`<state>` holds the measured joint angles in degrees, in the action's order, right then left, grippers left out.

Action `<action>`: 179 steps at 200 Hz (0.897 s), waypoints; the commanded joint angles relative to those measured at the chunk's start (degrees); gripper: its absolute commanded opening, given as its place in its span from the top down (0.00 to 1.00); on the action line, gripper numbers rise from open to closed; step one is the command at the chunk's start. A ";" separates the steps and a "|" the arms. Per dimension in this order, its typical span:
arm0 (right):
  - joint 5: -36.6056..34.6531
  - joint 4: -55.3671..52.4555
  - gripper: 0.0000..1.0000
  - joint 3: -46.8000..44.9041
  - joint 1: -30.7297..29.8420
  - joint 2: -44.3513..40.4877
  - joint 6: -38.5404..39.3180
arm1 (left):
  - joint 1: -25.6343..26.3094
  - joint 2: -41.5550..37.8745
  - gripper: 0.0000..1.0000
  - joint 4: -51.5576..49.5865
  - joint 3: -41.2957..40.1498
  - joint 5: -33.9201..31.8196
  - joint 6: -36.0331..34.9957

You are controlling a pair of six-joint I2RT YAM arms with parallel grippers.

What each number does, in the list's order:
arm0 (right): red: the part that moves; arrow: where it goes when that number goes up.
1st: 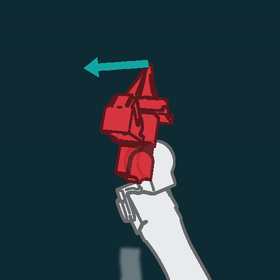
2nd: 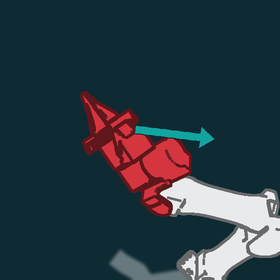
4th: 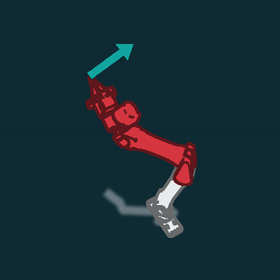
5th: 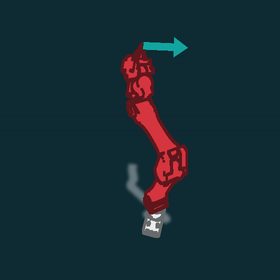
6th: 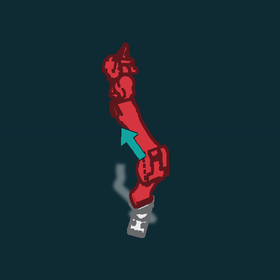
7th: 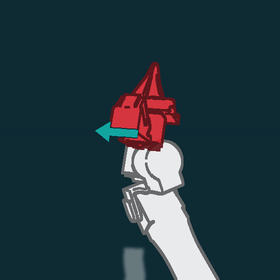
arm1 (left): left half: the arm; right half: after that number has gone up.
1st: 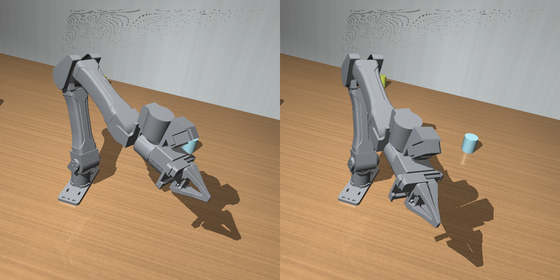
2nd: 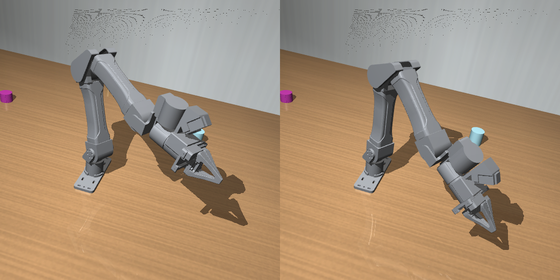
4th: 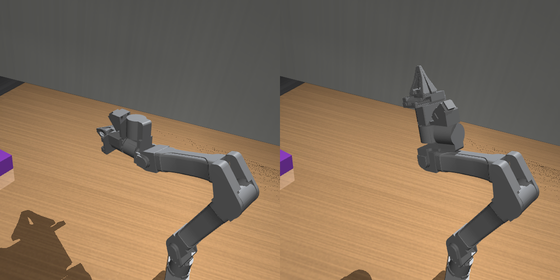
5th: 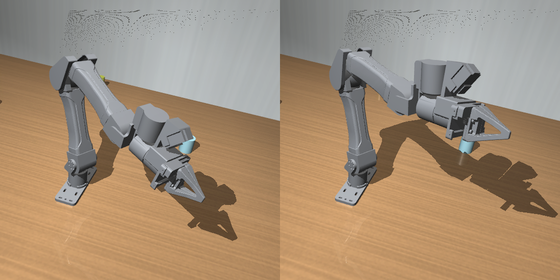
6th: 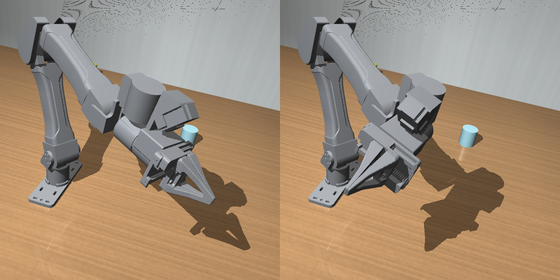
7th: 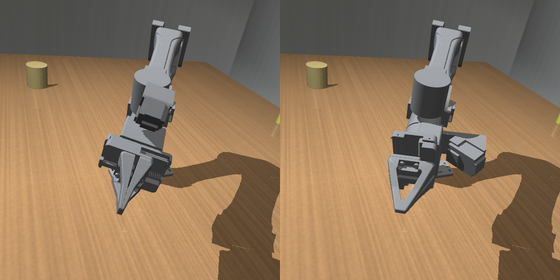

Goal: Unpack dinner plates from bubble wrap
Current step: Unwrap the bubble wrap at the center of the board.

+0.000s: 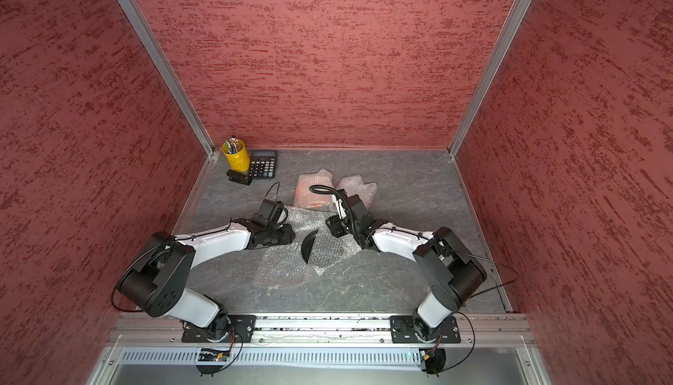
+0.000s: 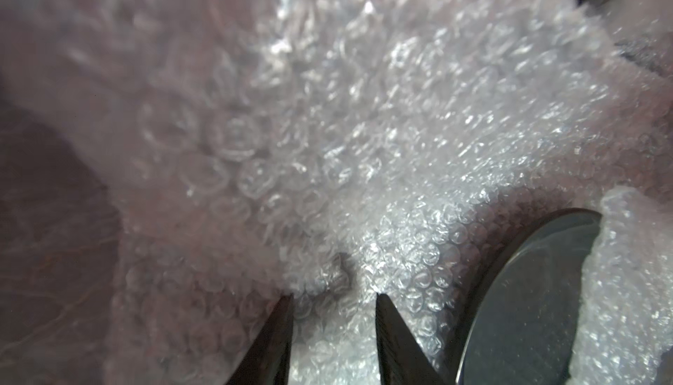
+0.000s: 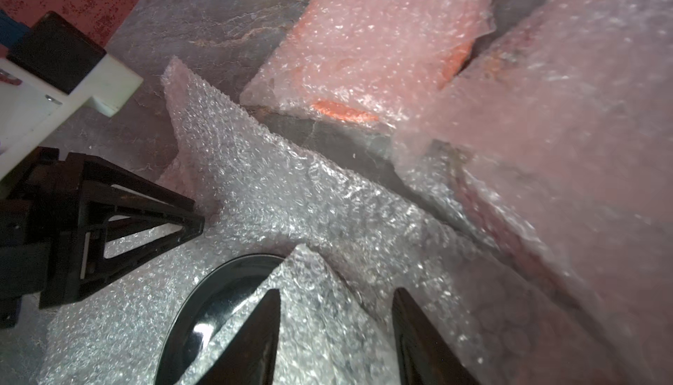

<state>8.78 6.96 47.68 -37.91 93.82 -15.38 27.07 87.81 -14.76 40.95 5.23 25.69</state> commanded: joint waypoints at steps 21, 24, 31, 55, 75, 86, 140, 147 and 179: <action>0.37 -3.47 0.47 5.99 -1.53 5.26 2.62 | 0.35 -1.49 0.60 -3.77 -1.22 -2.01 1.20; 0.37 -3.78 0.47 6.30 -1.67 5.57 2.80 | 0.43 -1.58 0.60 -3.78 -1.29 -2.03 1.26; 0.45 -4.08 0.48 6.99 -1.84 6.33 3.02 | 0.40 -1.74 0.60 -3.79 -1.35 -2.15 1.21; 0.12 -4.75 0.47 8.50 -2.29 8.46 3.16 | 0.44 -1.81 0.60 -3.82 -1.41 -2.20 1.12; 0.19 -4.94 0.48 9.23 -2.51 9.58 3.16 | 0.44 -1.82 0.60 -3.85 -1.40 -2.12 1.11; 0.36 -4.95 0.49 9.43 -2.55 10.16 3.19 | 0.44 -1.83 0.60 -3.85 -1.42 -2.07 1.11; 0.37 -5.12 0.52 9.98 -2.76 12.07 3.07 | 0.44 -1.91 0.60 -3.87 -1.35 -1.99 1.11; 0.29 -5.12 0.52 10.05 -2.77 12.10 3.07 | 0.44 -1.93 0.60 -3.87 -1.40 -2.05 1.11; -0.33 -5.21 0.58 10.17 -2.70 12.37 2.98 | 0.51 -1.91 0.60 -3.85 -1.49 -2.07 1.12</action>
<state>8.80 2.37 55.90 -40.36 105.75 -12.78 27.33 86.61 -16.73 40.45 3.99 26.35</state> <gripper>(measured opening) 0.436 0.399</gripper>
